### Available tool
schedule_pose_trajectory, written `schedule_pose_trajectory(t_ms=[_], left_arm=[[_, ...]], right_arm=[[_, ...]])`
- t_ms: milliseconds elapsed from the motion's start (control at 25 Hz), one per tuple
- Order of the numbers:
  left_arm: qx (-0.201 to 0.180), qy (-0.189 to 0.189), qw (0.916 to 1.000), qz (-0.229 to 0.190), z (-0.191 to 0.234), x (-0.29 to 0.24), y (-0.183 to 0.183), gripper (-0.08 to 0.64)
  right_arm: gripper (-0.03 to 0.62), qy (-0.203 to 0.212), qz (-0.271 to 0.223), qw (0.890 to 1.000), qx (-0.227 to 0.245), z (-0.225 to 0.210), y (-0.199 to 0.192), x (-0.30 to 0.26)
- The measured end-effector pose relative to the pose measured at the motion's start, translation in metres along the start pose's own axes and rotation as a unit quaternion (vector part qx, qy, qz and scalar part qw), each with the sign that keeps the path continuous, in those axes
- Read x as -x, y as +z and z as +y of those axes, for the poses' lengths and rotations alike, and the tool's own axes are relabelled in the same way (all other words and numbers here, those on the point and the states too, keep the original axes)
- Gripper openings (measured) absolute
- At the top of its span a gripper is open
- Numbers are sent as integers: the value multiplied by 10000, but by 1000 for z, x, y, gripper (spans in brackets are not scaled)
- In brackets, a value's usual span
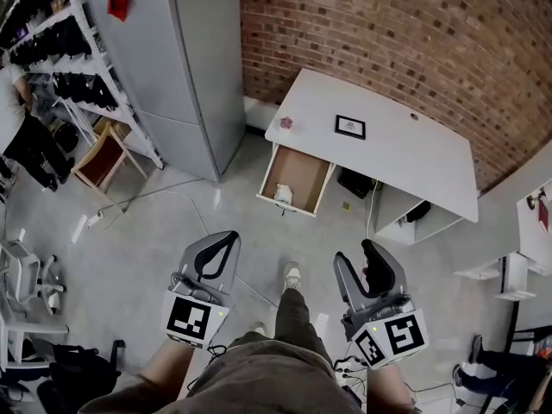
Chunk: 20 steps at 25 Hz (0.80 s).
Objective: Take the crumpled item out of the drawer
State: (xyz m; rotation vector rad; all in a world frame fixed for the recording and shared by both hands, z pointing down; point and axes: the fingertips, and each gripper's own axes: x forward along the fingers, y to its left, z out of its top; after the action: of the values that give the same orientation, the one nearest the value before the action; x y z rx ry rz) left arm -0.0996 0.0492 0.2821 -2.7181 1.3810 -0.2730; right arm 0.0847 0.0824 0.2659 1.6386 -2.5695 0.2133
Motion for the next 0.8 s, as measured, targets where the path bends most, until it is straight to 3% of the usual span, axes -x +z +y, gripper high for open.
schedule_pose_trajectory(t_ms=[440,800], left_arm=[[39,115,9987,493,35,-160,-20,0],[-87,361,9980,505,74,-254,10,0]], right_arm=[[238,354,309,9988,-145,-110,-2,-123],[235,769,424,9960,-171,-175,12,-215]])
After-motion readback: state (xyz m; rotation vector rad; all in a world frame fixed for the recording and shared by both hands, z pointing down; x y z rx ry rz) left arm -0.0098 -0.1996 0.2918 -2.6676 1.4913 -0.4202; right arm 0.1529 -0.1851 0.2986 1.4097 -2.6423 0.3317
